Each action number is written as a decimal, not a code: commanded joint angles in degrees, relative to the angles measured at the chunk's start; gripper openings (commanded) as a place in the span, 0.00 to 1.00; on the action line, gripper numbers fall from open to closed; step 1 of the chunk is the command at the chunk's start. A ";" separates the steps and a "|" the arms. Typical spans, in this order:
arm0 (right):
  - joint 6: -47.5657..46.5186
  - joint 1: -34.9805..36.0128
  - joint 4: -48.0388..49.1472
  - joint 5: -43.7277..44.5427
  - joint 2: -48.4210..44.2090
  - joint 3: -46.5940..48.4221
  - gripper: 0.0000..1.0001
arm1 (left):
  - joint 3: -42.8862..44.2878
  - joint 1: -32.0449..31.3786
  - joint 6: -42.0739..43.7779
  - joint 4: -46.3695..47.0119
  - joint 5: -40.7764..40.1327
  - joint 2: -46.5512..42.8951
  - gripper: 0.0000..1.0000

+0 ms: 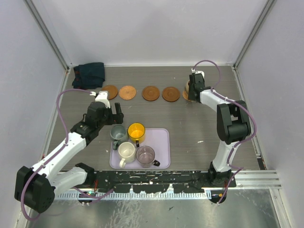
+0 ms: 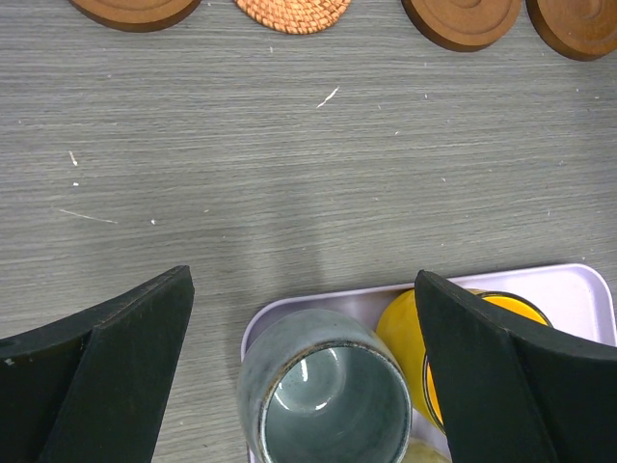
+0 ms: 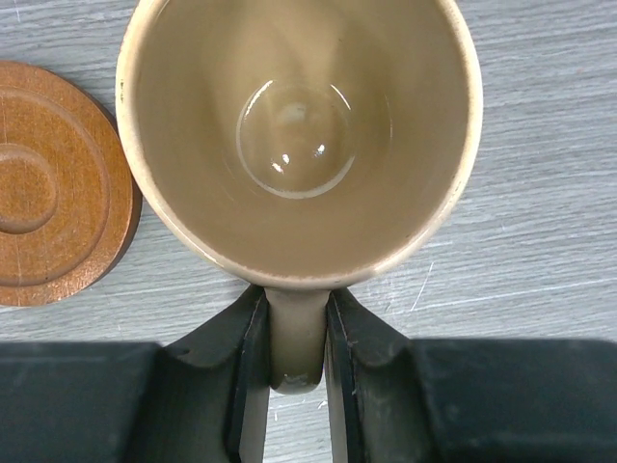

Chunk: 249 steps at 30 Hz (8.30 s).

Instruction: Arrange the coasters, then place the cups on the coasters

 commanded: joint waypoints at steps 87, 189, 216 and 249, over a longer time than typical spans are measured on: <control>-5.96 -0.26 12.36 -1.16 -7.11 -5.98 0.58 | -1.10 0.32 0.70 3.37 1.40 -1.22 0.99; 10.50 49.96 -20.21 -23.96 -44.90 -25.33 0.72 | -3.01 -6.39 0.07 -7.44 2.26 -11.51 0.98; 12.64 58.79 -9.67 -15.65 -30.96 -28.66 0.60 | -5.73 -7.19 -1.88 -6.74 1.29 -13.41 0.98; 18.88 62.19 -19.65 6.99 -35.60 -23.42 0.01 | -6.76 -8.04 -3.31 -6.32 1.25 -13.78 0.98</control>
